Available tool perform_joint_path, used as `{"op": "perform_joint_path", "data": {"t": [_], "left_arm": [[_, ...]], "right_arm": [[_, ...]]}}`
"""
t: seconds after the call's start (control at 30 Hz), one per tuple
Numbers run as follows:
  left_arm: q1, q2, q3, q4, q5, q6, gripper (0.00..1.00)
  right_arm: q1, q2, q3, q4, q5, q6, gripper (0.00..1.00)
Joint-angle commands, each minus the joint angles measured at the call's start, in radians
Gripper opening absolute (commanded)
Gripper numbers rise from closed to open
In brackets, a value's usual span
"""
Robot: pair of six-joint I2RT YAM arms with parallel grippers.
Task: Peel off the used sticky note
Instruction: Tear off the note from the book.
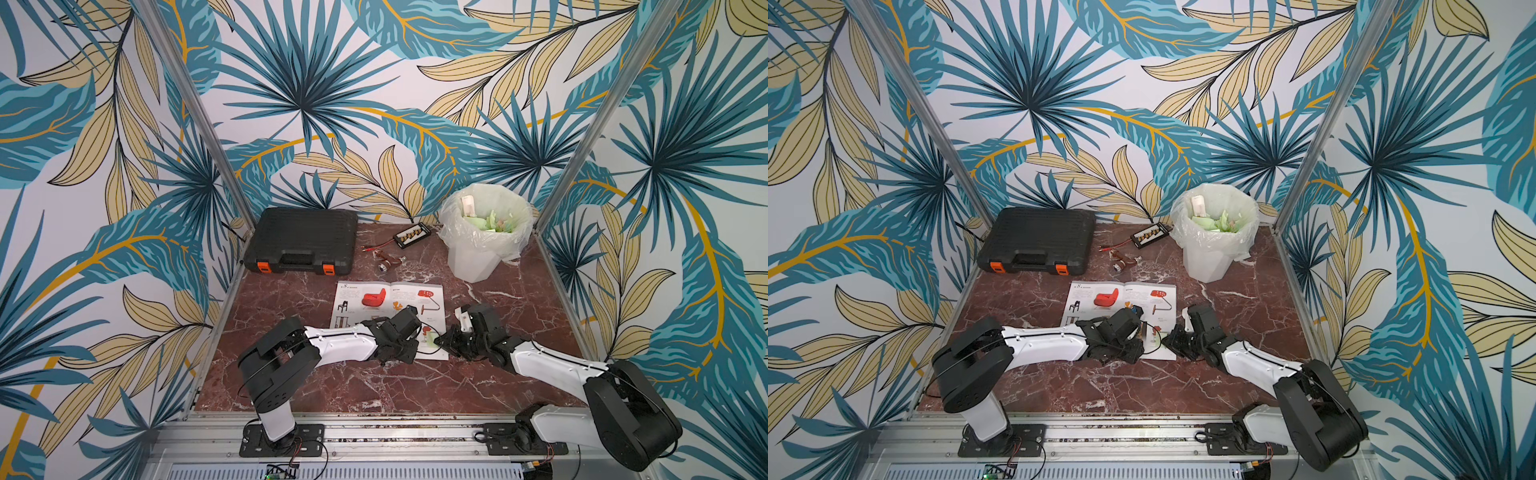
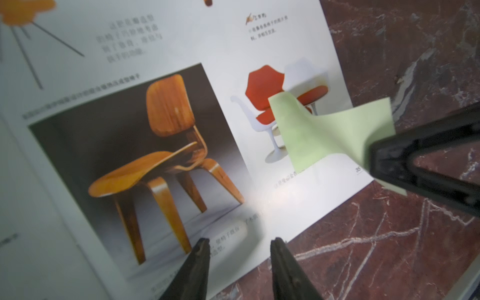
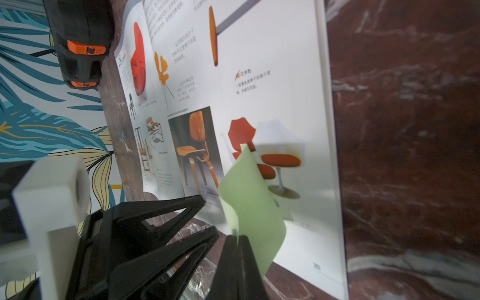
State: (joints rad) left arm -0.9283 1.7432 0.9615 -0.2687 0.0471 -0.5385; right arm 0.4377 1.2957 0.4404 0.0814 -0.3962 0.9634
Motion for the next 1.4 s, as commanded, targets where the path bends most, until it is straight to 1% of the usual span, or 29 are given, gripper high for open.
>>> {"op": "perform_joint_path", "data": {"t": [0.0,0.17,0.3,0.37,0.47,0.6,0.7,0.87,1.1,1.37], "left_arm": [[0.013,0.015,0.111,-0.067,0.043,-0.014,0.44],[0.036,0.099,0.243,-0.054,0.071,-0.032,0.43],[0.060,0.164,0.303,-0.038,0.075,-0.049,0.43],[0.075,0.205,0.322,-0.022,0.101,-0.065,0.42],[0.094,0.257,0.325,0.042,0.152,-0.092,0.41],[0.100,0.297,0.320,0.073,0.157,-0.108,0.41],[0.108,0.310,0.306,0.083,0.144,-0.124,0.40],[0.110,0.311,0.285,0.063,0.093,-0.145,0.39],[0.110,0.327,0.286,0.037,0.052,-0.165,0.37],[0.112,0.344,0.296,0.023,0.053,-0.162,0.37]], "right_arm": [[0.006,-0.014,-0.028,-0.021,0.033,-0.027,0.00],[0.005,-0.002,-0.031,-0.001,0.018,-0.023,0.00],[0.005,-0.005,-0.032,-0.001,0.016,-0.026,0.00],[0.006,-0.008,-0.035,-0.001,0.016,-0.026,0.00],[0.005,-0.010,-0.037,0.000,0.015,-0.028,0.00],[0.005,-0.020,-0.043,-0.001,0.014,-0.025,0.00],[0.006,-0.039,-0.048,-0.009,0.014,-0.025,0.00],[0.005,-0.092,-0.052,-0.047,0.016,-0.031,0.00],[0.005,-0.168,-0.082,-0.087,0.034,-0.039,0.00],[0.005,-0.246,-0.121,-0.110,0.030,-0.017,0.00]]}}
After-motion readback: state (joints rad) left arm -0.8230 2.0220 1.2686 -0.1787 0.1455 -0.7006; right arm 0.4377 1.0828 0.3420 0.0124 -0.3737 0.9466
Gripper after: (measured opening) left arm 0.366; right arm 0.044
